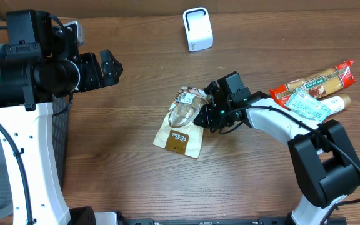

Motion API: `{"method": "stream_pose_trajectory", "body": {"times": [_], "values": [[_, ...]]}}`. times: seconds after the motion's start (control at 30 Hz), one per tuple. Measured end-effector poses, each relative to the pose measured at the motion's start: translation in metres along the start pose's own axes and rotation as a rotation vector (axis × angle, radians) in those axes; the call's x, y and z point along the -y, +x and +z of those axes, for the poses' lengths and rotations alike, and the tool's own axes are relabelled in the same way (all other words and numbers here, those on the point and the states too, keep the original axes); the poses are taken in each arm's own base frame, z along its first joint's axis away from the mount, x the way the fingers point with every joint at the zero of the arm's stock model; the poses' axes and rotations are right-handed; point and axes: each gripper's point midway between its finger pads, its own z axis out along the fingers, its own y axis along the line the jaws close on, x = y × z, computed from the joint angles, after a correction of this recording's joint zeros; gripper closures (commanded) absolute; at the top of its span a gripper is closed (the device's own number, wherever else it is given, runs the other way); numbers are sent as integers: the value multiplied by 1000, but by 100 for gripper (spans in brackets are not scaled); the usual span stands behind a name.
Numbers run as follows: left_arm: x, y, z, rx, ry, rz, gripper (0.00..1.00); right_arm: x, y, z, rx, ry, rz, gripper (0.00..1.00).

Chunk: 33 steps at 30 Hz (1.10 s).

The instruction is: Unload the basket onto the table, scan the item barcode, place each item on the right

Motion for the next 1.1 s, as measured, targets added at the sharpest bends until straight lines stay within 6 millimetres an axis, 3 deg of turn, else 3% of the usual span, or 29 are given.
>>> {"method": "stream_pose_trajectory", "body": {"times": [0.17,0.33,0.5,0.57,0.67,0.8,1.1], "values": [[0,0,0,0,0,0,0,13,0,17,-17,-5,47,50],[0,0,0,0,0,0,0,4,-13,22,16,-66,73,44],[0,0,0,0,0,0,0,-4,-24,31,31,-142,93,44],[0,0,0,0,0,0,0,-7,-28,35,33,-167,110,52],[0,0,0,0,0,0,0,-7,-29,41,29,-192,129,78],[0,0,0,0,0,0,0,-4,-27,49,13,-212,161,94],[0,0,0,0,0,0,0,-15,-20,46,-26,-282,128,96]]}}
